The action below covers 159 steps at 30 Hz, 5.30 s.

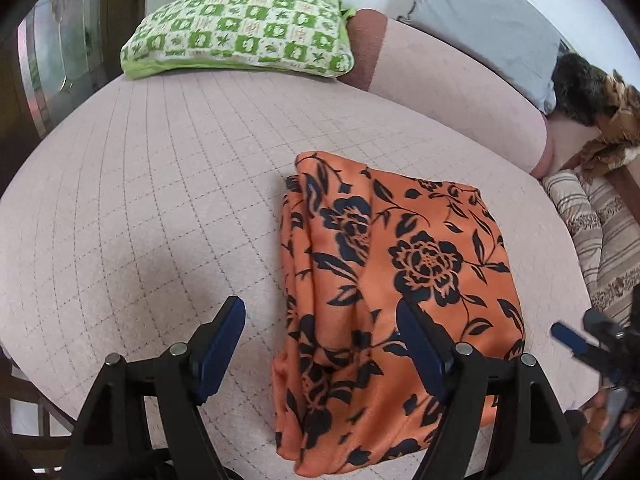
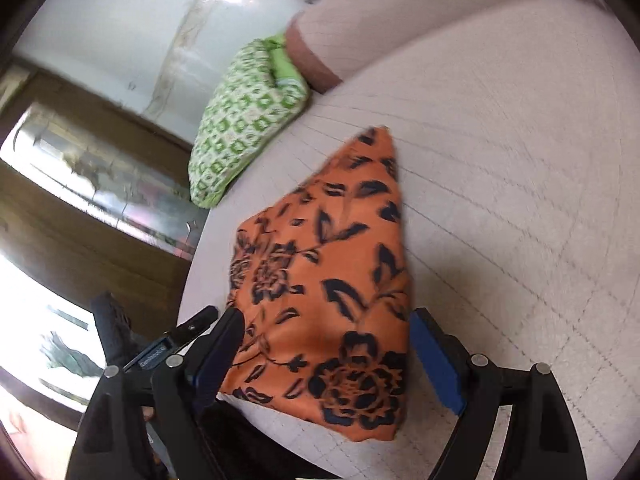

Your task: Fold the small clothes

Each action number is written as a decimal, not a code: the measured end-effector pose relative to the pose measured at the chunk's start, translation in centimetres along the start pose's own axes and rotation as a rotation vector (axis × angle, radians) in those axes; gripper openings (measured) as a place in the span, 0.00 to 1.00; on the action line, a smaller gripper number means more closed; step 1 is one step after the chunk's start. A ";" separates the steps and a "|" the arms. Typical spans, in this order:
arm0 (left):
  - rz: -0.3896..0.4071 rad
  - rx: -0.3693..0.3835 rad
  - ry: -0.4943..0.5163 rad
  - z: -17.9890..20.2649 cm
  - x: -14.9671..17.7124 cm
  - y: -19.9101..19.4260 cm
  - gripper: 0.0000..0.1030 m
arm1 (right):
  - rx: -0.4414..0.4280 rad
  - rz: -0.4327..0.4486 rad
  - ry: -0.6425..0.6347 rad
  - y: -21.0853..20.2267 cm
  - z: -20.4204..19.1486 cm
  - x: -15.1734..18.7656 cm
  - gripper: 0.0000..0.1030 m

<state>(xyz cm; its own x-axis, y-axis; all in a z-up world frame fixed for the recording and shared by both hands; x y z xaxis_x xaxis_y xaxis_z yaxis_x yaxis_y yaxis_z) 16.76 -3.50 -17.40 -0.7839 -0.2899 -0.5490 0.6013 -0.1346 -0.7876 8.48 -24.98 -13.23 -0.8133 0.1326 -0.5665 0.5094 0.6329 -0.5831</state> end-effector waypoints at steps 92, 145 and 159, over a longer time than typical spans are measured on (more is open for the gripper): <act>-0.022 -0.147 0.223 0.2 0.3 2.1 0.81 | 0.212 -0.040 -0.048 4.0 10.3 -7.1 0.93; 0.210 -0.040 0.163 2.5 7.1 -11.9 0.96 | 0.740 0.052 -0.270 -8.6 0.1 2.5 1.00; 0.233 -0.066 0.171 2.6 7.2 -12.5 0.96 | 0.761 0.051 -0.300 -8.5 -0.7 2.4 1.00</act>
<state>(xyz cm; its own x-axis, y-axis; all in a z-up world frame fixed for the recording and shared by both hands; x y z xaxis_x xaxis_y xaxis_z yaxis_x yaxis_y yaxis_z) 3.99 -6.34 -10.78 -0.6438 -0.1409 -0.7521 0.7613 -0.0192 -0.6481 1.98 -29.52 -9.29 -0.7294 -0.1309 -0.6715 0.6826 -0.0741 -0.7270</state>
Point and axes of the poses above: each gripper's, at about its wrist camera, not at the fingertips, and y roughly the way its jaws point, z to its right, x to its underside, the point moved 3 cm from there along y, roughly the way its jaws point, and after that the axes turned 9 degrees about -y, right-handed, at the moved point
